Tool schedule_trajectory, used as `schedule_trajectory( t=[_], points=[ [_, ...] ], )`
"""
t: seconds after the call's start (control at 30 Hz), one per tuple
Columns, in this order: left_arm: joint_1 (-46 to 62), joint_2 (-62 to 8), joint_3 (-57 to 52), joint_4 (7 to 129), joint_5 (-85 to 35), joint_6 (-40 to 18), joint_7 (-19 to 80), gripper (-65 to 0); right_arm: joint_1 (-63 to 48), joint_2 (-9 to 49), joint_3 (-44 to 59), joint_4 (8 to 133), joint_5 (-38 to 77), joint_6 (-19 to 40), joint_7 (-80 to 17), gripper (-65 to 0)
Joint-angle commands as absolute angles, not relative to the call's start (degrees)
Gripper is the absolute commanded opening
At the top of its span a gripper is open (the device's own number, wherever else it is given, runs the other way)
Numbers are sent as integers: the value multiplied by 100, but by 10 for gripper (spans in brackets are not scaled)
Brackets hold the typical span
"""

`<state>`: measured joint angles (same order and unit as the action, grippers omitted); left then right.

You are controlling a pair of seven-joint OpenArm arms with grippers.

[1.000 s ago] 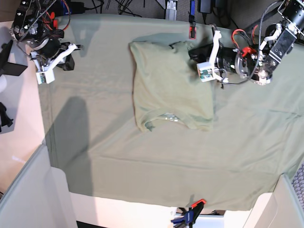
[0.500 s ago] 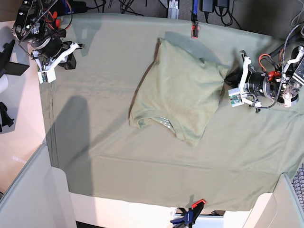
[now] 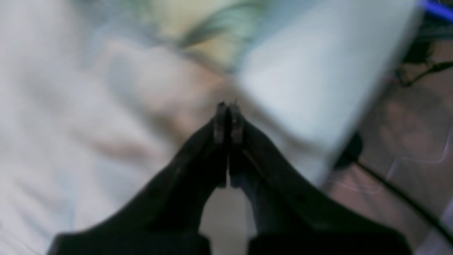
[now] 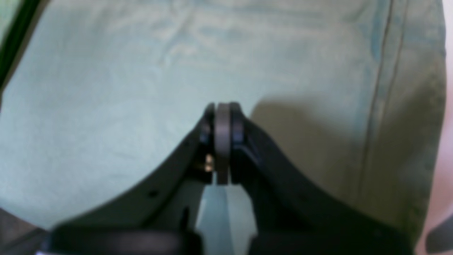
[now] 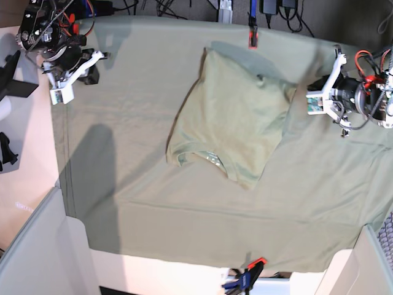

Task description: Fold the T-shirt properly

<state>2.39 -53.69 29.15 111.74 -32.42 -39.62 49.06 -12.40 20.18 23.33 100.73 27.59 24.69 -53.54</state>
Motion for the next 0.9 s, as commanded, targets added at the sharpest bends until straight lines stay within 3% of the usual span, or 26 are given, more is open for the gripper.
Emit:
schedule_trajectory(
  t=[0.0,0.23,0.53,0.87],
  points=[
    [456,-5535,2840,11437,-3240,-4000,4917,-650,-1367,2115,2506,10261,2877,2488,-5280,-650],
    [2276,-5603,2152,12361,-3087,-4000,5000,-650,-2558,2110,3326,10884,3564,2613,-5336,-650],
    [4425,-5527,1192,12499,-2877,-4000,4995,-650,-3651,2091,3345,11174,3859,2788,-5411,-650],
    [5301,-4678,1160,10733,-2073,-3876,4582,-650,-4652,2093,2182,11048,3553,2781,-5616,-650]
  ],
)
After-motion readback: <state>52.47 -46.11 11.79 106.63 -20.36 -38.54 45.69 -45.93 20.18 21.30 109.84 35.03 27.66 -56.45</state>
